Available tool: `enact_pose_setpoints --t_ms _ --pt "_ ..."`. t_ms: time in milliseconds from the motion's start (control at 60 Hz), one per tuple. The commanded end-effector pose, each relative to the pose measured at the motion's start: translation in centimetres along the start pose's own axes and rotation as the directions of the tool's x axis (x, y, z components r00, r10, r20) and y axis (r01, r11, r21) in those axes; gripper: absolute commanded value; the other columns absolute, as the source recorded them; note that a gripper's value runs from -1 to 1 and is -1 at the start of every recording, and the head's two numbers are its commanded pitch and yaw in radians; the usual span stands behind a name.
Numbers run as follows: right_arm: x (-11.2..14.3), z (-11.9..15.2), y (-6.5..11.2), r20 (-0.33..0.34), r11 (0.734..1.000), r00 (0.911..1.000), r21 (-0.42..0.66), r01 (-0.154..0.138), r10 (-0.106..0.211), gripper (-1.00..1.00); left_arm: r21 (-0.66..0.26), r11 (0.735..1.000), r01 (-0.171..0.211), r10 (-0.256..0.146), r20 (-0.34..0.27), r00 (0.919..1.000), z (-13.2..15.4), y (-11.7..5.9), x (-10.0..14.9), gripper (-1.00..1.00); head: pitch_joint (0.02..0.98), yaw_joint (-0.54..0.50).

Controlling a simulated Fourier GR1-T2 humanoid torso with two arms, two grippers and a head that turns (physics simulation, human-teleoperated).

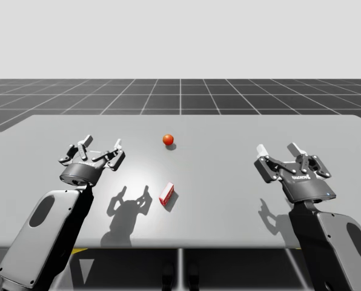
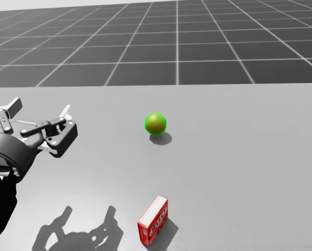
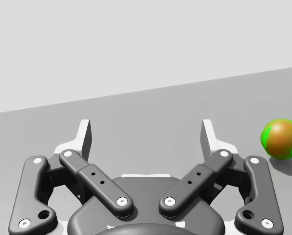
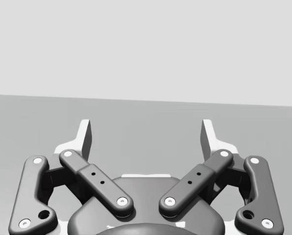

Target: Watch the red light. When it turns green, pick up the object.

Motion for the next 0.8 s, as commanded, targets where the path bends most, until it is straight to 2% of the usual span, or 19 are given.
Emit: enact_pose_setpoints --t_ms 17,417,567,650,750,800 --pt "-0.02 0.02 0.02 -0.001 1.0 1.0 0.0 -0.004 0.004 -1.0 -0.002 1.0 -0.001 0.001 -0.003 1.0 -0.01 -0.02 -0.03 -1.0 0.614 0.09" --pt "-0.23 -0.03 0.19 -0.015 1.0 0.9998 0.002 -0.012 0.012 -1.0 -0.009 1.0 0.006 -0.006 -0.005 1.0 -0.04 -0.11 -0.01 -1.0 0.822 0.1" --pt "-0.32 -0.04 0.33 -0.019 1.0 0.9997 0.001 -0.016 0.016 -1.0 -0.012 1.0 0.004 -0.004 -0.007 1.0 -0.05 -0.17 0.02 -1.0 0.871 0.1" --pt "-0.41 -0.04 0.43 -0.022 1.0 0.9996 0.004 -0.02 0.02 -1.0 -0.008 0.999 -0.036 0.035 -0.018 0.9992 -0.06 -0.08 0.2 -1.0 0.883 0.1" --pt "-0.42 -0.04 0.47 -0.02 1.0 0.9996 0.006 -0.022 0.022 -1.0 -0.042 0.998 -0.04 0.038 -0.044 0.9983 -0.05 -0.42 0.13 -1.0 0.887 0.11" --pt "-0.42 -0.04 0.47 -0.019 1.0 0.9996 0.005 -0.022 0.022 -1.0 -0.06 0.996 -0.067 0.064 -0.058 0.9963 0.22 -0.95 0.39 -1.0 0.883 0.11"
